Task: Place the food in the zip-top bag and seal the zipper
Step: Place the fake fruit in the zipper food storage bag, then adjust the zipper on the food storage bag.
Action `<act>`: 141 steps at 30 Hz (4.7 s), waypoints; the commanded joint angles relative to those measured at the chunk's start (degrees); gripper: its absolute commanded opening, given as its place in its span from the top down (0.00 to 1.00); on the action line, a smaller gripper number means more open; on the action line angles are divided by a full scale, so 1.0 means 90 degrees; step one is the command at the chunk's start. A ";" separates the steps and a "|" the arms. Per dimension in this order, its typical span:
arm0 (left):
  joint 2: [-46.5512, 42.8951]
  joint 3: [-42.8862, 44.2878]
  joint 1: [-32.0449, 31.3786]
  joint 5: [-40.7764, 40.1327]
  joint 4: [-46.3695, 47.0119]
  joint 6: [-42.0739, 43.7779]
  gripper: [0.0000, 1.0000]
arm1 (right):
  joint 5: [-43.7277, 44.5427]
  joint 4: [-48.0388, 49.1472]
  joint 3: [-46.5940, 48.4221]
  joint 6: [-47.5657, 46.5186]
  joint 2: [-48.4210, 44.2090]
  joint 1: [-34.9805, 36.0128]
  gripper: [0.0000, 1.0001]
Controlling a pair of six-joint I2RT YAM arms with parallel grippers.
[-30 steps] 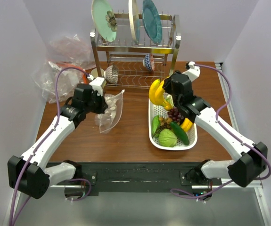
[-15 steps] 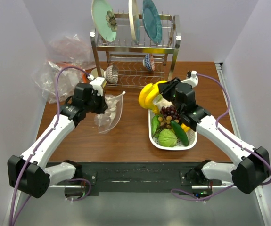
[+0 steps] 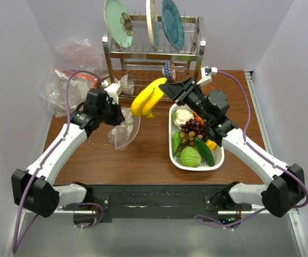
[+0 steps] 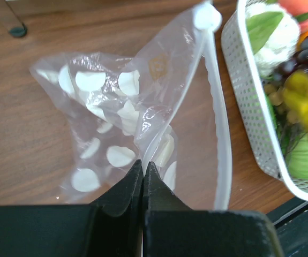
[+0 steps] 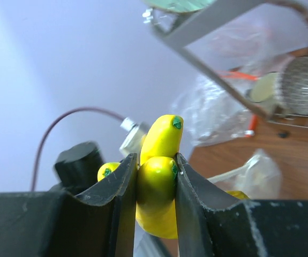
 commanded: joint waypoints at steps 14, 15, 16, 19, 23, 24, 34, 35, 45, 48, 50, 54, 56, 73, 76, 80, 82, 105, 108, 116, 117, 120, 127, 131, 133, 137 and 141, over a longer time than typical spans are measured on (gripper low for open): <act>0.0180 0.1181 -0.0025 0.1196 -0.0015 -0.0627 1.00 | -0.2128 0.3624 0.0316 0.2126 0.0729 0.0050 0.96; 0.0170 0.1171 -0.0025 0.1235 -0.0015 -0.0627 1.00 | -0.2147 0.3761 0.0297 0.2195 0.0768 0.0050 0.96; 0.0151 0.1151 -0.0025 0.1264 -0.0015 -0.0637 1.00 | -0.2157 0.3917 0.0258 0.2283 0.0846 0.0050 0.96; 0.0063 0.1190 -0.0025 0.1410 0.0005 -0.0686 1.00 | -0.2157 0.4183 0.0121 0.2226 0.0924 0.0040 0.99; -0.0035 0.1443 -0.0016 0.1256 -0.0218 -0.0686 1.00 | -0.2070 0.3620 -0.0074 0.1718 0.0701 0.0049 1.00; -0.0035 0.1521 -0.0016 0.1206 -0.0297 -0.0667 1.00 | -0.1992 0.3452 -0.0103 0.1601 0.0642 0.0050 1.00; 0.0082 0.2537 -0.0016 0.2064 -0.0698 -0.0735 1.00 | -0.1650 0.1801 -0.0445 -0.0311 0.0134 0.0040 1.00; 0.0072 0.2576 -0.0016 0.2133 -0.0708 -0.0783 1.00 | -0.1495 0.1636 -0.0533 -0.0430 0.0114 0.0049 1.00; 0.0014 0.2392 -0.0025 0.3490 -0.0221 -0.1369 1.00 | -0.0655 0.0804 -0.0514 -0.1798 0.0114 0.0088 1.00; -0.0074 0.2255 -0.0025 0.3394 -0.0006 -0.1525 1.00 | -0.0215 0.0502 -0.0387 -0.2207 0.0153 0.0390 1.00; -0.0103 0.2148 -0.0035 0.3374 0.0325 -0.1797 1.00 | 0.0409 0.0413 -0.0377 -0.2559 0.0143 0.0818 1.00; -0.0133 0.1786 -0.0191 0.3238 0.1146 -0.2384 1.00 | 0.1241 0.1211 -0.0669 -0.2737 0.0201 0.1475 1.00; -0.0133 0.1669 -0.0318 0.3033 0.1322 -0.2473 1.00 | 0.1135 0.1651 -0.0835 -0.2454 0.0250 0.1495 1.00; 0.0434 0.3114 -0.0377 0.2778 -0.0024 -0.1468 1.00 | -0.2723 0.0279 -0.0212 -0.4708 0.0700 0.1514 1.00; 0.0492 0.3075 -0.0387 0.3119 0.0082 -0.1535 1.00 | -0.2995 0.0081 -0.0133 -0.4952 0.0778 0.1524 0.98; 0.0502 0.2744 -0.0387 0.3287 0.0142 -0.1429 1.00 | -0.3660 0.0383 -0.0036 -0.4700 0.0827 0.1534 0.87; 0.0483 0.2597 -0.0387 0.3169 -0.0023 -0.1186 1.00 | -0.3661 0.0355 0.0071 -0.4621 0.0807 0.1534 0.56; 0.0199 0.1424 -0.0387 0.1801 -0.0015 -0.0500 1.00 | 0.0626 -0.5093 0.0892 -0.5431 -0.0337 0.1514 0.49; 0.0170 0.1561 -0.0387 0.1762 -0.0112 -0.0501 1.00 | 0.0802 -0.5221 0.0824 -0.5286 0.0034 0.1524 0.46; -0.0044 0.1824 -0.0387 0.1791 -0.0386 -0.0510 1.00 | 0.1905 -0.5436 0.1097 -0.4904 0.1002 0.1514 0.45; -0.0074 0.1844 -0.0387 0.1792 -0.0386 -0.0520 1.00 | 0.2176 -0.5446 0.1165 -0.4827 0.1070 0.1514 0.45; -0.0152 0.1942 -0.0387 0.1782 -0.0464 -0.0540 1.00 | 0.2383 -0.5563 0.1205 -0.4641 0.1217 0.1514 0.46; -0.0211 0.1913 -0.0387 0.1772 -0.0562 -0.0510 1.00 | 0.2248 -0.5154 0.0834 -0.4367 0.0934 0.1514 0.57; -0.0220 0.1913 -0.0387 0.1753 -0.0591 -0.0491 1.00 | 0.2528 -0.5396 0.1028 -0.4211 0.1061 0.1514 0.58; -0.0240 0.1903 -0.0387 0.1675 -0.0630 -0.0481 1.00 | 0.2705 -0.5485 0.1127 -0.4191 0.1091 0.1514 0.51; -0.0260 0.1845 -0.0387 0.1596 -0.0708 -0.0432 1.00 | 0.2930 -0.5436 0.1078 -0.4191 0.0973 0.1524 0.49; -0.0279 0.1805 -0.0387 0.1509 -0.0708 -0.0413 1.00 | 0.3379 -0.5719 0.1244 -0.4249 0.1042 0.1524 0.48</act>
